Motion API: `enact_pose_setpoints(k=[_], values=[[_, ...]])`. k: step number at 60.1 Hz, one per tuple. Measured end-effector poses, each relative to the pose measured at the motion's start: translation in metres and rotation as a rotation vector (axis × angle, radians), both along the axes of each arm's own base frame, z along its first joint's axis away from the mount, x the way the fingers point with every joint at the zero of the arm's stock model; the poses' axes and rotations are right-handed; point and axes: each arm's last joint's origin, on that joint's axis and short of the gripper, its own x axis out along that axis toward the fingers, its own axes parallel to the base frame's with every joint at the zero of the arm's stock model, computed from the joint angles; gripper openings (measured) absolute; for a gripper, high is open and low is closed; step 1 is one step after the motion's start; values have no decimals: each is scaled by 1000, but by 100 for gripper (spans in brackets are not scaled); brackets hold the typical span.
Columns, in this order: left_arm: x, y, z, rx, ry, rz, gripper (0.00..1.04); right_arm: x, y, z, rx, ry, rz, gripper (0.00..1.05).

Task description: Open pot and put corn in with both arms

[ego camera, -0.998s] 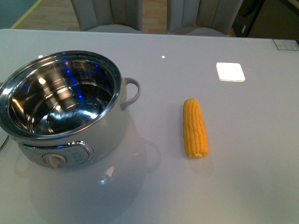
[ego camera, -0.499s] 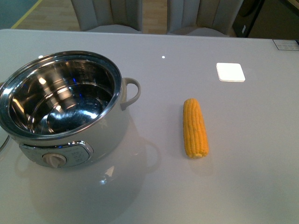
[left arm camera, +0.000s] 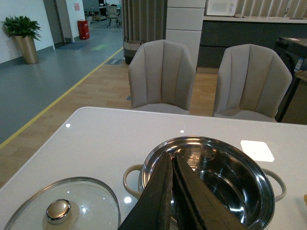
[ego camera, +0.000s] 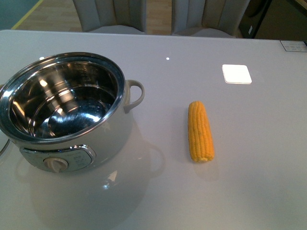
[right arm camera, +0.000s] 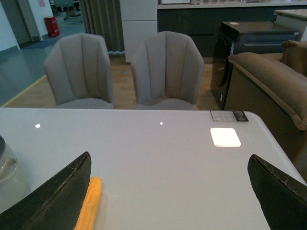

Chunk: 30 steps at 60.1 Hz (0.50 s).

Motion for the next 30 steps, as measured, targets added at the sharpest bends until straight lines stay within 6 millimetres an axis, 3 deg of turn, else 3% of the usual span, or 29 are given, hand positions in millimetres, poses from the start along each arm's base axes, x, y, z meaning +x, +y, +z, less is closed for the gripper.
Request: enact_pose_setpoints(k=[12, 16, 21, 30], values=[[0, 0, 0, 0, 0, 0, 4, 1, 0, -1, 14, 39, -11, 96], [0, 0, 0, 0, 0, 2, 14, 1, 0, 0, 115, 321, -181, 96], [0, 0, 0, 0, -1, -1, 28, 5, 1, -6, 175, 557, -292, 96], [0, 0, 0, 0, -1, 0, 51, 11, 7, -11, 191, 615, -307, 96]])
